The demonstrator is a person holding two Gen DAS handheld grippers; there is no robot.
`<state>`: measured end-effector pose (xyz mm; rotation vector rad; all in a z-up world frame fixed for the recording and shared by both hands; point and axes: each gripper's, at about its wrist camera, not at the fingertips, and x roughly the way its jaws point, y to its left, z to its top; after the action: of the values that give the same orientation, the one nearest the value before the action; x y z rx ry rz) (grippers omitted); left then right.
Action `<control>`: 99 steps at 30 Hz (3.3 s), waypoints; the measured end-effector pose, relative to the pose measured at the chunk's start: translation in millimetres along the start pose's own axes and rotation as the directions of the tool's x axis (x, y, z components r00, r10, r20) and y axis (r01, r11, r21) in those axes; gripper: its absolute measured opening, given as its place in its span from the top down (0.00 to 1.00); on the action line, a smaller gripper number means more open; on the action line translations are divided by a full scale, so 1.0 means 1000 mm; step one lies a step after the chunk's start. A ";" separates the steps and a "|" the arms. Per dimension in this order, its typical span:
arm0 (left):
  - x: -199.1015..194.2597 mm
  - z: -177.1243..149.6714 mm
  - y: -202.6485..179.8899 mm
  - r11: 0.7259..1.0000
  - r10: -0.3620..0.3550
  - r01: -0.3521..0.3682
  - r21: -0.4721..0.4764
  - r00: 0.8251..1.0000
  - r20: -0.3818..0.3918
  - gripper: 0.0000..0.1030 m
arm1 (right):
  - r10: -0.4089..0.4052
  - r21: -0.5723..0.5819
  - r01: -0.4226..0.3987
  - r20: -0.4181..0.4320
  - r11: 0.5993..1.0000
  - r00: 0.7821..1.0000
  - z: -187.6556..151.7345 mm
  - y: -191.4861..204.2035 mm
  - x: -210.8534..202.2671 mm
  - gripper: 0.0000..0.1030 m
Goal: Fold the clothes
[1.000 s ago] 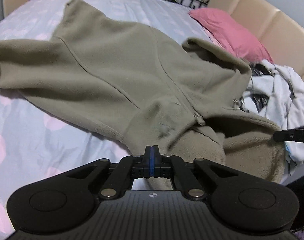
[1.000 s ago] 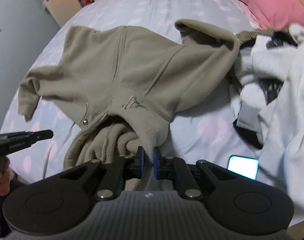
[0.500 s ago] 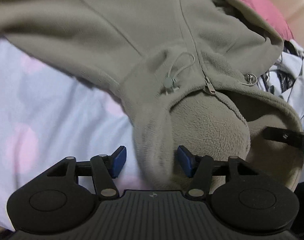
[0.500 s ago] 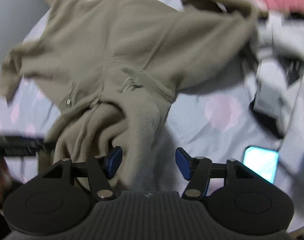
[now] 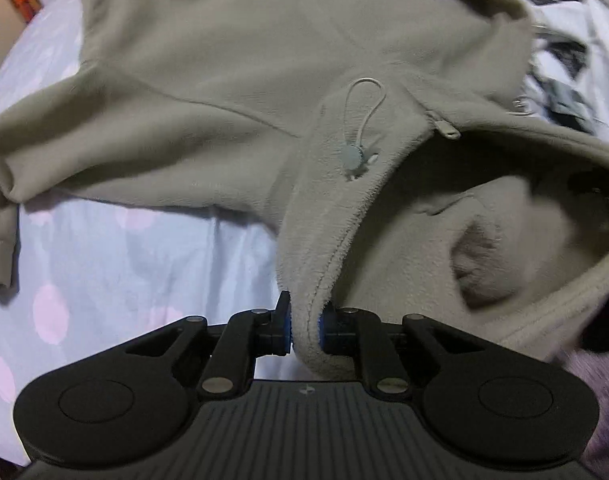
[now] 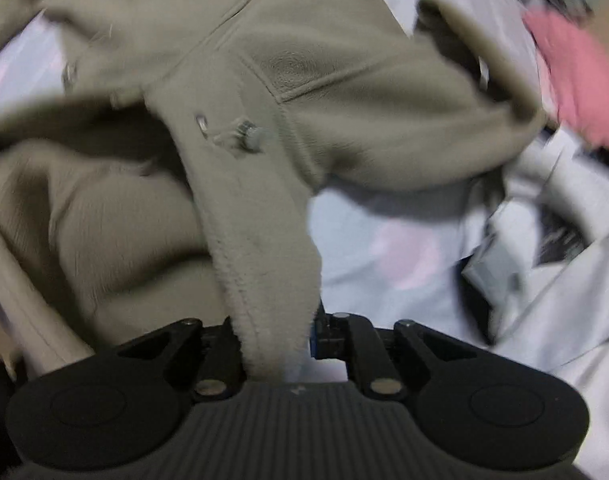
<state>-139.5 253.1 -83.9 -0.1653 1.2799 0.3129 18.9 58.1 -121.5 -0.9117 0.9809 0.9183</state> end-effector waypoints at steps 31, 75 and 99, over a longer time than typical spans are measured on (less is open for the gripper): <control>-0.014 -0.030 -0.099 0.805 -0.315 0.201 0.558 0.942 0.114 0.48 | 0.041 -0.126 -0.022 0.152 0.992 0.988 0.002 0.000 -0.064 0.38; -0.016 0.018 -0.051 0.702 -0.630 0.585 0.407 0.776 -0.029 0.85 | 0.535 -0.206 -0.589 -0.264 0.782 0.803 0.052 0.038 0.053 0.84; 0.094 0.019 -0.070 0.866 -0.405 0.394 0.307 0.914 -0.030 0.85 | 0.285 -0.009 -0.285 0.065 0.959 0.956 0.036 -0.013 0.056 0.48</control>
<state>-76.5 205.2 -172.2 -0.1544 1.2095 -0.2423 56.1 98.9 -161.4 -0.7447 1.0727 1.1838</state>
